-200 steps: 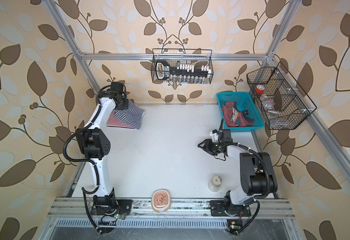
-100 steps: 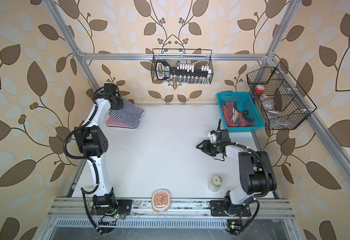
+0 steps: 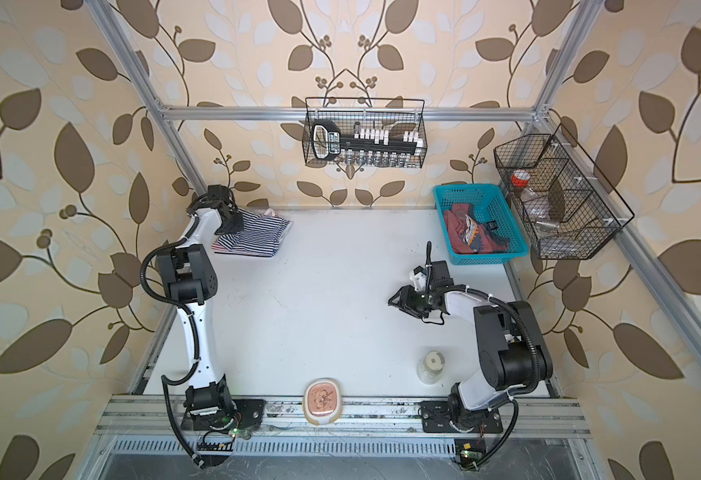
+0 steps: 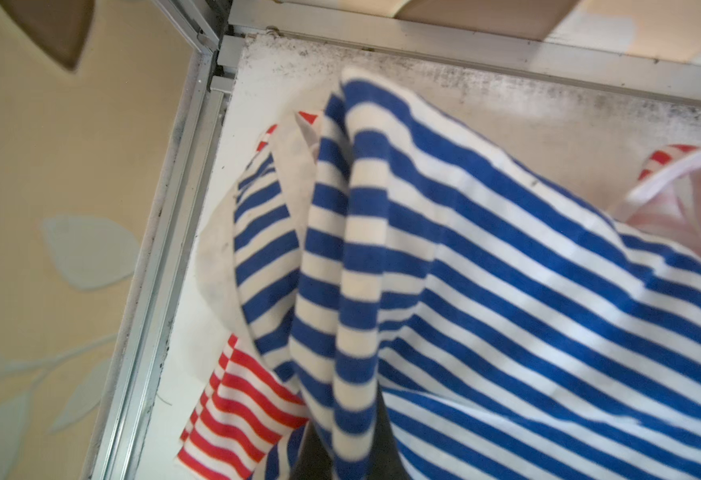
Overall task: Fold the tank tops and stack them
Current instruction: 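Lower the blue striped top onto the red striped stack and release, then reach the right gripper into the teal basket and grasp the pink top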
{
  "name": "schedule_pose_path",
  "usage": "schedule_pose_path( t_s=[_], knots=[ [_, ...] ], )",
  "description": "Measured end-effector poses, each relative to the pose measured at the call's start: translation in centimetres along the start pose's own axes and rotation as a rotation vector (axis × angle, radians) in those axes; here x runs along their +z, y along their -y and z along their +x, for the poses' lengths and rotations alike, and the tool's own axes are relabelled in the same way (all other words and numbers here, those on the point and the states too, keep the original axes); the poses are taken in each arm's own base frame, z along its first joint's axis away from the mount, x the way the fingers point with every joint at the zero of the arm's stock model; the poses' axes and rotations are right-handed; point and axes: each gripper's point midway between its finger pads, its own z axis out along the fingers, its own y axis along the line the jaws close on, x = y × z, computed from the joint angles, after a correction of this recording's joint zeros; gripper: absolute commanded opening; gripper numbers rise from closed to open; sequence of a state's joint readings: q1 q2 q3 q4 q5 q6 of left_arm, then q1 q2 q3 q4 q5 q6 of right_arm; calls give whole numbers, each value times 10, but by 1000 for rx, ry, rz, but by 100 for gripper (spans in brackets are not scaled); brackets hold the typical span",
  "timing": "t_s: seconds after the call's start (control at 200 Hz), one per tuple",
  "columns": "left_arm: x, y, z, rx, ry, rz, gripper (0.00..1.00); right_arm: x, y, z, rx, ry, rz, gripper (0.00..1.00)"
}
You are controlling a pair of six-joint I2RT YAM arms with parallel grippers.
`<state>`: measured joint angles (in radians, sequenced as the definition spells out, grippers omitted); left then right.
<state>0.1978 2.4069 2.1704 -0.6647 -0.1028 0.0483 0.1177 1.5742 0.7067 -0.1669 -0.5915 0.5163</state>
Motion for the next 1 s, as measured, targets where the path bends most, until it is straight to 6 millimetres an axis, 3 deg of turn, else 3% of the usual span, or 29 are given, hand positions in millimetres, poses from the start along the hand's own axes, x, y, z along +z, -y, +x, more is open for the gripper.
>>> schedule_pose_path(
  t_s=[0.095, 0.18, 0.265, 0.43, 0.58, 0.7, 0.88, 1.005],
  knots=[
    [3, -1, 0, -5, 1, -2, 0, 1, -2, 1, -5, -5, 6, 52],
    [4, -5, 0, -21, 2, -6, 23, 1, -6, 0, -14, -5, 6, 52],
    [5, -8, -1, -37, 5, -8, 63, 1, -9, -2, -23, -3, 5, 52],
    [5, -17, -2, -91, 9, -19, 79, 2, -11, -2, -26, -5, 8, 52],
    [3, -32, -3, -159, 14, -33, 82, 1, -10, 0, -24, -9, 11, 52],
    [-12, -42, -12, -187, 39, -45, 84, -2, -12, 0, -27, -6, 9, 52],
    [-64, -54, -37, -230, 124, -58, 84, -19, -15, -8, -31, 26, 9, 52],
    [-112, -50, -48, -306, 182, -8, 81, -60, -10, -45, -27, 136, 45, 52]
  ],
)
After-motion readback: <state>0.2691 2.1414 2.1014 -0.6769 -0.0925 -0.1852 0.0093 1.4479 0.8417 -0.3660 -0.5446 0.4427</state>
